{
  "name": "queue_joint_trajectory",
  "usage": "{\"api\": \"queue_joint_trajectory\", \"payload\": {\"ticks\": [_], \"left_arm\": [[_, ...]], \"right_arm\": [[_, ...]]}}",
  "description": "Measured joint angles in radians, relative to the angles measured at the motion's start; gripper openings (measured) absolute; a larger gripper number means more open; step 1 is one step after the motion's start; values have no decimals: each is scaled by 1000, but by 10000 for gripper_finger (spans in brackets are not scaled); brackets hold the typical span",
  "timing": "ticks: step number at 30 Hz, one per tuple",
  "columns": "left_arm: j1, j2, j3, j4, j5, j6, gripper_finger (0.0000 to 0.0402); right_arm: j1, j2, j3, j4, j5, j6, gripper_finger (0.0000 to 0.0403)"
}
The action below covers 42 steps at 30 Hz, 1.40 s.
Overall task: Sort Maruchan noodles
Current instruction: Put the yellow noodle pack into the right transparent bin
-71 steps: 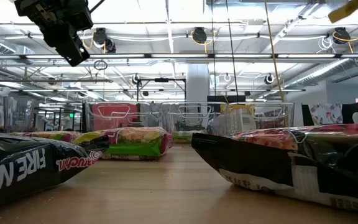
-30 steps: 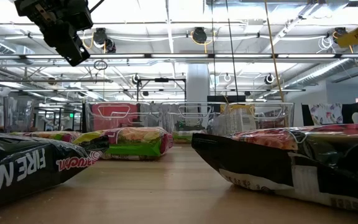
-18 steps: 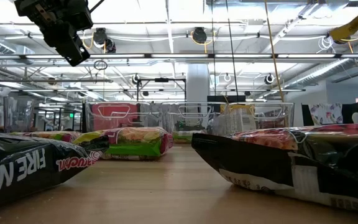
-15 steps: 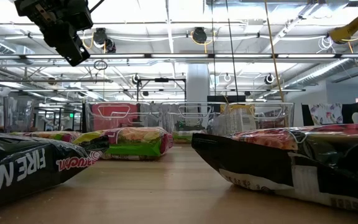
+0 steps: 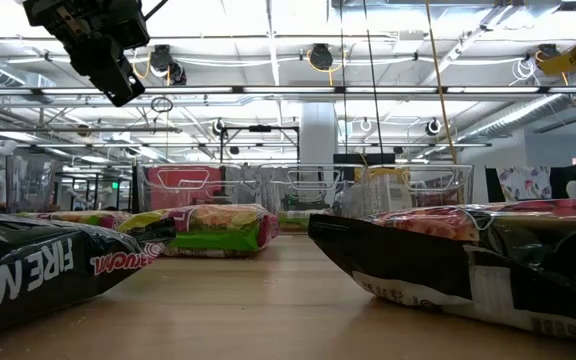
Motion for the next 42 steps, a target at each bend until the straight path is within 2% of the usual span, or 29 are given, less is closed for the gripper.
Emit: {"api": "queue_joint_trajectory", "payload": {"ticks": [12,23,28,35,40,42], "left_arm": [[0,0,0,0,0,0,8],[0,0,0,0,0,0,8],[0,0,0,0,0,0,8],[0,0,0,0,0,0,8],[0,0,0,0,0,-7,8],[0,0,0,0,0,-8,8]], "right_arm": [[0,0,0,-103,-53,18,116],[25,0,0,-105,-40,57,116],[53,-4,-41,-28,-44,119,114],[63,-3,-127,121,-71,152,60],[64,-2,-146,135,-75,137,9],[64,-1,-146,134,-75,112,4]]}}
